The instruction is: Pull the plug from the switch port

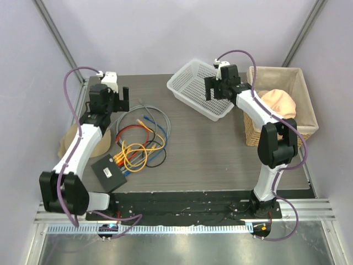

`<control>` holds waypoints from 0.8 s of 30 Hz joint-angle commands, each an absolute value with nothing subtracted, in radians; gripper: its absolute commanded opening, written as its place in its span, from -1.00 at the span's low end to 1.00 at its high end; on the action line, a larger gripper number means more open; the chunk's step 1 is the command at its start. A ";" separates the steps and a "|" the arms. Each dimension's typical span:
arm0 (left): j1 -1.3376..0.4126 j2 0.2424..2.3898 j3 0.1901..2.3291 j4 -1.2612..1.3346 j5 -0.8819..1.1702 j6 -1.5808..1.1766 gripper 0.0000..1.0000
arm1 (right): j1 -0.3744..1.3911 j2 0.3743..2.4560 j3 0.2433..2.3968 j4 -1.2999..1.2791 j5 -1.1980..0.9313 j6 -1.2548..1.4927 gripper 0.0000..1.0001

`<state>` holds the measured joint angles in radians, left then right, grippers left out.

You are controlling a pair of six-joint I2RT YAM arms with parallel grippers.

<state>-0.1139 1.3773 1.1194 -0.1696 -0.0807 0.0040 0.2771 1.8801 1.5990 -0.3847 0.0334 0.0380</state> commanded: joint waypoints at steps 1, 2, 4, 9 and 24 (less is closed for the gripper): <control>-0.104 1.224 1.078 -0.227 -0.113 -0.030 0.99 | 0.288 1.787 1.595 -0.371 0.014 0.034 0.83; -0.092 1.209 1.086 -0.265 -0.114 -0.047 0.99 | 0.288 1.770 1.580 -0.386 0.012 0.009 0.84; -0.052 1.183 1.150 -0.434 -0.072 -0.072 0.99 | 0.288 1.709 1.572 -0.419 -0.059 -0.045 0.85; 0.039 1.148 1.255 -0.759 -0.025 -0.028 0.99 | 0.296 1.566 1.468 -0.532 -0.263 -0.261 0.84; 0.495 1.216 1.135 -1.201 0.195 0.354 0.99 | 0.503 1.841 1.701 -0.594 -0.353 -0.227 0.20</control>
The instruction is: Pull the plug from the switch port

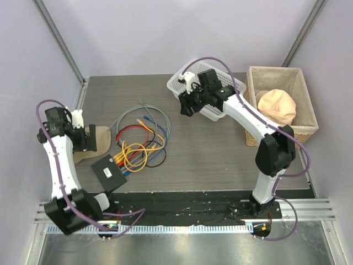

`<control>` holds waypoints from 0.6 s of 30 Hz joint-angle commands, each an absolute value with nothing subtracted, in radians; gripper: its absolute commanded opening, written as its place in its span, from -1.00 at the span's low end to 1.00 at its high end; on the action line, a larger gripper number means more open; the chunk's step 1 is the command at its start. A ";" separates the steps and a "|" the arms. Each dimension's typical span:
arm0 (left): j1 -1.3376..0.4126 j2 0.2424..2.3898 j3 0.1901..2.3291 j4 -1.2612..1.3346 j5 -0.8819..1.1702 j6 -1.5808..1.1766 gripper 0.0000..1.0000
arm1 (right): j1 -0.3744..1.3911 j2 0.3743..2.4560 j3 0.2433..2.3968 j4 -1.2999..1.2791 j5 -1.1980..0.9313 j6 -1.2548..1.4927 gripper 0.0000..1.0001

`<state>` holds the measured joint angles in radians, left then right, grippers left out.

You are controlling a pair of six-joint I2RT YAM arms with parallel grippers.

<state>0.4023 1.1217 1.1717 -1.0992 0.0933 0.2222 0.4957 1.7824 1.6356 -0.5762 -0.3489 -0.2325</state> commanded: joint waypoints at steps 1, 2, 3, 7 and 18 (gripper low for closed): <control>0.512 1.236 1.138 -1.210 0.202 0.379 0.97 | 0.503 1.859 1.706 -0.595 -0.335 -0.224 0.05; 0.538 1.271 1.143 -1.218 0.230 0.394 0.95 | 0.503 1.899 1.706 -0.594 -0.307 -0.221 -0.06; 0.548 1.284 1.147 -1.239 0.236 0.415 0.93 | 0.505 1.916 1.706 -0.588 -0.228 -0.215 -0.16; 0.552 1.308 1.089 -1.189 0.233 0.504 0.92 | 0.471 1.982 1.698 -0.540 -0.098 -0.221 -0.34; 0.459 1.575 1.005 -1.097 0.362 0.587 0.65 | 0.433 1.976 1.761 -0.635 -0.264 -0.258 -0.20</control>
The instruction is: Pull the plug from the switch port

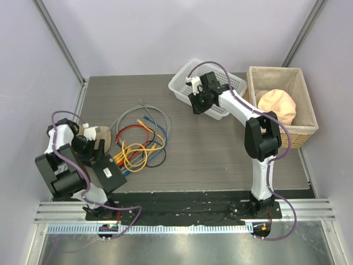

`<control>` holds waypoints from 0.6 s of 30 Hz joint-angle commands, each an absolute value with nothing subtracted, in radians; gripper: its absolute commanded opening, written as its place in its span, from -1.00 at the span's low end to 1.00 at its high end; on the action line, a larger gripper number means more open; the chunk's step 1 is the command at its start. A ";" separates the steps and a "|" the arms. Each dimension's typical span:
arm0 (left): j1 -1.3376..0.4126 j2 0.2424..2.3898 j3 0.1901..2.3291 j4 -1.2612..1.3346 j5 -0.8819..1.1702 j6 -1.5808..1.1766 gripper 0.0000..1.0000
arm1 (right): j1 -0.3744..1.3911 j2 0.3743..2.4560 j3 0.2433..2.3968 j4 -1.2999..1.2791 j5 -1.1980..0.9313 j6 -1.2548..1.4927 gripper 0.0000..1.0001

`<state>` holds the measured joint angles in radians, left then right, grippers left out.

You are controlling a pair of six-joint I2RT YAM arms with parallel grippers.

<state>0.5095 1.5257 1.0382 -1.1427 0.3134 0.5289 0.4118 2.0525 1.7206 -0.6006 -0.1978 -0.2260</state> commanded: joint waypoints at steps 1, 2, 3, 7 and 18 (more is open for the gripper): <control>0.445 1.583 0.991 -1.074 0.342 0.589 0.65 | 0.437 1.971 1.766 -0.655 -0.267 -0.267 -0.17; 0.439 1.592 0.968 -1.031 0.328 0.589 0.65 | 0.440 1.971 1.770 -0.675 -0.273 -0.271 -0.12; 0.433 1.601 0.960 -1.017 0.316 0.588 0.65 | 0.440 1.974 1.779 -0.711 -0.273 -0.275 -0.10; 0.430 1.641 0.939 -0.989 0.287 0.587 0.64 | 0.439 1.954 1.746 -0.733 -0.281 -0.262 0.00; 0.410 1.487 0.884 -1.068 0.253 0.661 0.70 | 0.457 1.881 1.678 -0.727 -0.291 -0.282 0.11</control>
<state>0.4114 1.5398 0.9569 -1.0920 0.2611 0.5816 0.4500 1.9602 1.6817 -0.7368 -0.2756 -0.2615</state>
